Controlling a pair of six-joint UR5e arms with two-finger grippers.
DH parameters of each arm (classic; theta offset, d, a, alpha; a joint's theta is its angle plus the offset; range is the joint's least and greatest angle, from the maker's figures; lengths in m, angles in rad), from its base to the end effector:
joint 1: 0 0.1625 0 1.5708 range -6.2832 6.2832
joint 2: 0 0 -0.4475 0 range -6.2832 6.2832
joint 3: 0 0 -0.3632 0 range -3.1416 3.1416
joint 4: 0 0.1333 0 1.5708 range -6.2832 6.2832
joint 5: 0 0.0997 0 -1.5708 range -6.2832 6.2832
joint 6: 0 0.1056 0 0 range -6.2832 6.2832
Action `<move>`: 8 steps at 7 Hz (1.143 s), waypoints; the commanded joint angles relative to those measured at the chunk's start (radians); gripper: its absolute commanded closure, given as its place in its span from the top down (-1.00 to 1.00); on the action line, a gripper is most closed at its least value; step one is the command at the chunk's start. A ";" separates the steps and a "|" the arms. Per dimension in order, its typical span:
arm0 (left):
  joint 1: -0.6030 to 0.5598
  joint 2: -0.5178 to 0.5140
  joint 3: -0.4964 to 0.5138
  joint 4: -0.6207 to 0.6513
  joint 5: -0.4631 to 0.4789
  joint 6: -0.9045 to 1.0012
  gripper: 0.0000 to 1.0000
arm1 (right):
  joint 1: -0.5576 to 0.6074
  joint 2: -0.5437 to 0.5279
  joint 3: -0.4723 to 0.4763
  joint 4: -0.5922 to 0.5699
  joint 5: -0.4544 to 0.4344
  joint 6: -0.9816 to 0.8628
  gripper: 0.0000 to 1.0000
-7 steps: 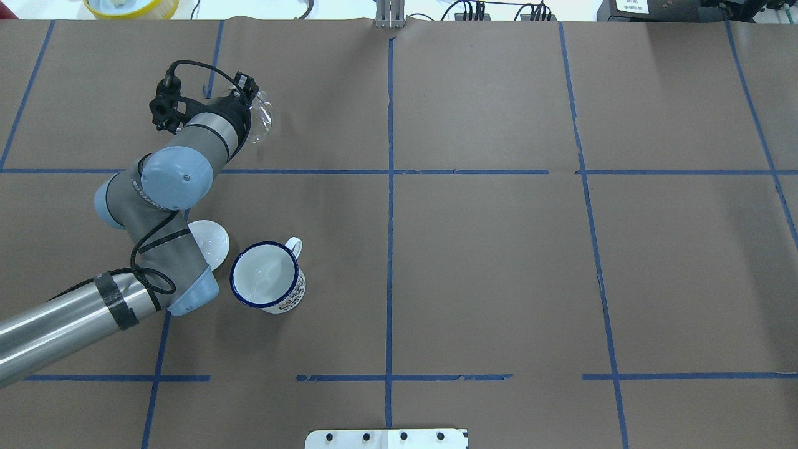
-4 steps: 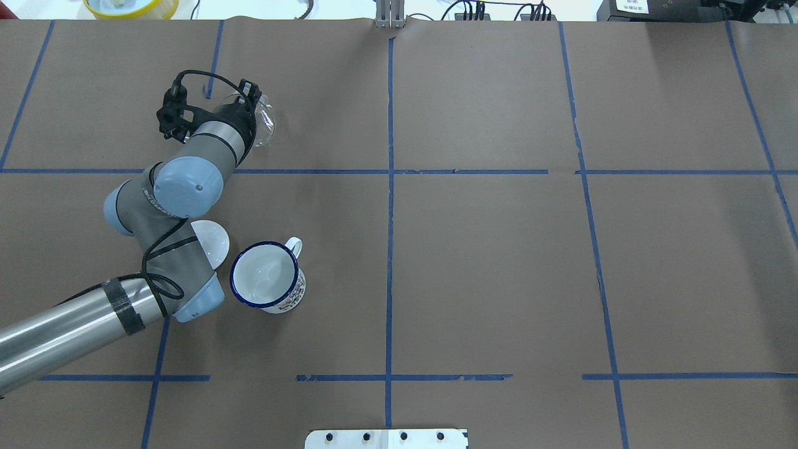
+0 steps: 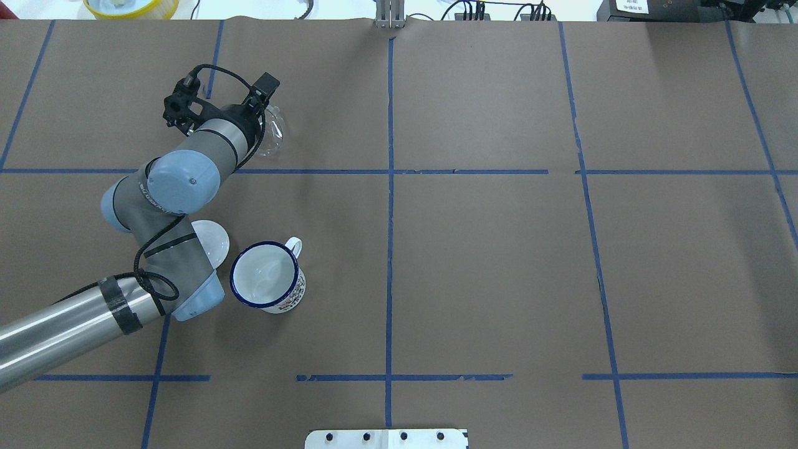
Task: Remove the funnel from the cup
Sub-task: 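Carry the funnel farther from the robot, set it down, open gripper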
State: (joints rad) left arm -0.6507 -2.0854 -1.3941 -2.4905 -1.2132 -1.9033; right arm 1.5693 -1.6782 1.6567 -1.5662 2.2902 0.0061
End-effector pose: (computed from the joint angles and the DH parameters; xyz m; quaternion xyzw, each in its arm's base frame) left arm 0.4441 -0.5521 0.3673 0.2337 0.5487 -0.4679 0.6522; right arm 0.0631 -0.4136 0.6963 -0.0093 -0.3519 0.0051 0.9360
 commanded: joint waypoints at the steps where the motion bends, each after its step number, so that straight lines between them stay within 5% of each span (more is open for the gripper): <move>1: -0.074 0.135 -0.211 0.066 -0.302 0.222 1.00 | 0.000 0.000 0.000 0.000 0.000 0.000 1.00; 5: -0.159 0.173 -0.485 0.636 -0.658 0.720 1.00 | 0.000 0.000 0.000 0.000 0.000 0.000 1.00; 8: -0.141 0.310 -0.468 0.580 -0.655 0.790 1.00 | 0.000 0.000 0.000 0.000 0.000 0.000 1.00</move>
State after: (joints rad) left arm -0.8014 -1.8395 -1.8624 -1.8605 -1.8692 -1.1190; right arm 1.5693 -1.6782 1.6567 -1.5662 2.2902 0.0061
